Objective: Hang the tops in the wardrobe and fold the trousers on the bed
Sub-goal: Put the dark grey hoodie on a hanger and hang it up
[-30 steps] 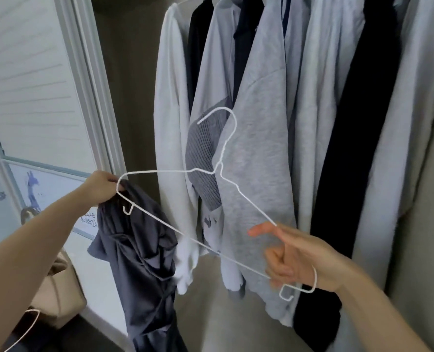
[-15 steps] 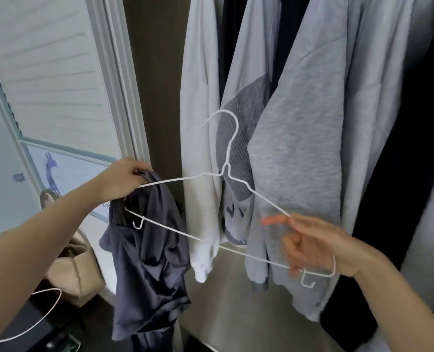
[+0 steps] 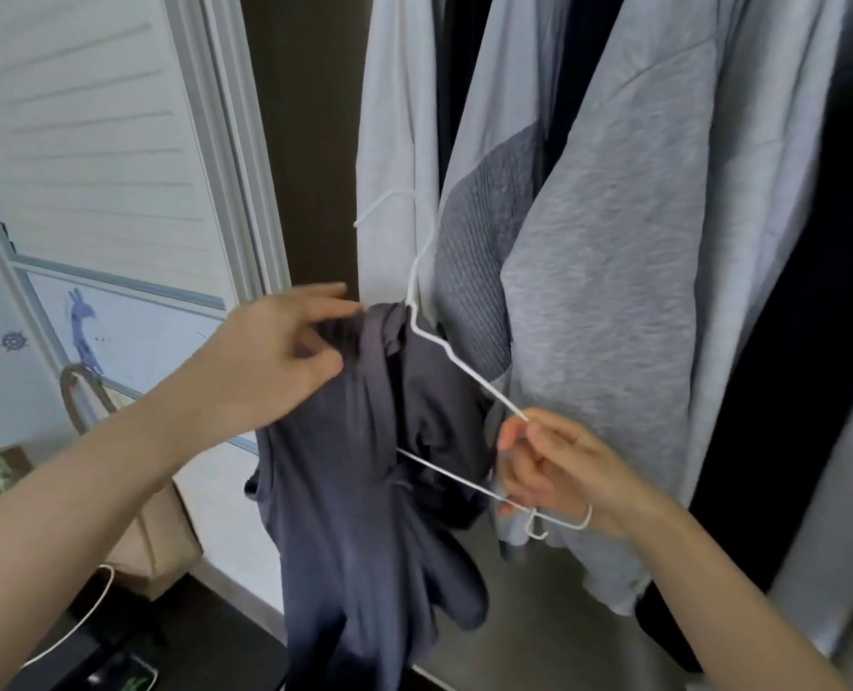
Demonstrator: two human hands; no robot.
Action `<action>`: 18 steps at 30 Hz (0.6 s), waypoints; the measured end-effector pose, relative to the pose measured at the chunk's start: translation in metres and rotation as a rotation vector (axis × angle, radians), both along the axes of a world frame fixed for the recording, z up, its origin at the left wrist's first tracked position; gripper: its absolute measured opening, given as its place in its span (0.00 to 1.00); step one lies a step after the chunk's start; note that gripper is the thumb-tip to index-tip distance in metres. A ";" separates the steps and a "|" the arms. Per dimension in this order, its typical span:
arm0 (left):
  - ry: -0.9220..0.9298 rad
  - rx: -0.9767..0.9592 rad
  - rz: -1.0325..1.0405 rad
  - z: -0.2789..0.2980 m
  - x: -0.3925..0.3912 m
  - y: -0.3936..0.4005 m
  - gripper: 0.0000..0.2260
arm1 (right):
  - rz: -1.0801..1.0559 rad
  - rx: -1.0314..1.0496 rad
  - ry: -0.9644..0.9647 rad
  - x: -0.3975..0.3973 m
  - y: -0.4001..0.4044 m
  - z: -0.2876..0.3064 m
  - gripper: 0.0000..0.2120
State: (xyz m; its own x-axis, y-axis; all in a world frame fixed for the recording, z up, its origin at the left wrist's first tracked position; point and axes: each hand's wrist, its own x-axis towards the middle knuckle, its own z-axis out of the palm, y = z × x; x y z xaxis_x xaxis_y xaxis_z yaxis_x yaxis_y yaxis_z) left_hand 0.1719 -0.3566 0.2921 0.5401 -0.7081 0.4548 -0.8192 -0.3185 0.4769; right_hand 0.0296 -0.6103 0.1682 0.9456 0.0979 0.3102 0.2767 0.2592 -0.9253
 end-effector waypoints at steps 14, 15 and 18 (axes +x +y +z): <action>-0.383 -0.075 0.049 -0.030 0.022 -0.018 0.10 | -0.938 -0.795 -0.155 -0.008 0.005 0.024 0.06; -0.318 -0.116 0.077 -0.032 0.025 -0.019 0.12 | -1.234 -0.933 -0.240 -0.011 0.014 0.023 0.05; -0.101 -0.208 0.128 -0.033 0.033 -0.022 0.15 | -1.419 -0.951 -0.477 -0.021 0.071 0.014 0.08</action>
